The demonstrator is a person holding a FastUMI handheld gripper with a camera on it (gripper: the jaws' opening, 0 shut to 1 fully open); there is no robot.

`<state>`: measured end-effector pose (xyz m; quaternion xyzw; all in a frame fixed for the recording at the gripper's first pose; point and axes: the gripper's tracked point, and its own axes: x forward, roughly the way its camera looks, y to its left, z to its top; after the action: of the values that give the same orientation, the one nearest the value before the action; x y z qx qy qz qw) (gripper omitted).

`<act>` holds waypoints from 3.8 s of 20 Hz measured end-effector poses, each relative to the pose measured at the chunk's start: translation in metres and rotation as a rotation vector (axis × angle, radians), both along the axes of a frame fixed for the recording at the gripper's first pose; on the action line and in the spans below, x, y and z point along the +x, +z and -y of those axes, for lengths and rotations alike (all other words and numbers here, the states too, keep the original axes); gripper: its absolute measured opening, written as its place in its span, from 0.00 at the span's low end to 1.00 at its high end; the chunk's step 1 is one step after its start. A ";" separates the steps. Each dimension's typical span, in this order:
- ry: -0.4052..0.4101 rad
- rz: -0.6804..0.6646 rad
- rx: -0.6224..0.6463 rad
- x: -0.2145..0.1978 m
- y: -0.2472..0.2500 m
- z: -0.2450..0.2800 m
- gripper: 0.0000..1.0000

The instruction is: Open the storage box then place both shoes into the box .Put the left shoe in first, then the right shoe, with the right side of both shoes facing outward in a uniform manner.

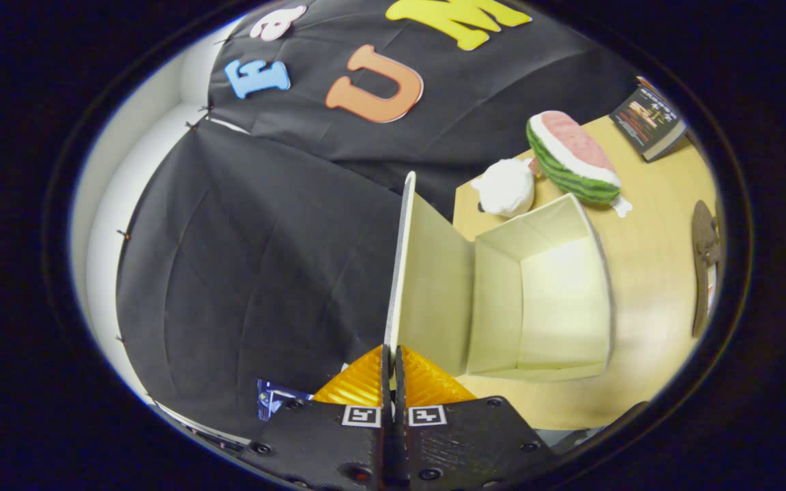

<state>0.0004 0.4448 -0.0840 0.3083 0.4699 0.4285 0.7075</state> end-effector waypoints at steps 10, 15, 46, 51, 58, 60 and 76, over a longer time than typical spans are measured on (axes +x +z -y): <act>0.101 0.143 -0.219 -0.025 -0.043 -0.072 0.67; 0.058 0.270 -0.305 -0.012 -0.055 -0.030 0.95; -0.217 -0.001 -0.861 0.122 -0.299 0.376 0.70; -0.247 -0.014 -0.908 0.125 -0.313 0.382 0.47; -0.275 -0.118 -0.897 0.123 -0.320 0.375 0.15; -0.305 -0.124 -0.915 0.119 -0.323 0.382 0.08; -0.471 -0.117 -0.728 0.086 -0.163 0.329 0.00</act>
<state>0.0862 0.1157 -0.2467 0.1615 0.5464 0.0438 0.8206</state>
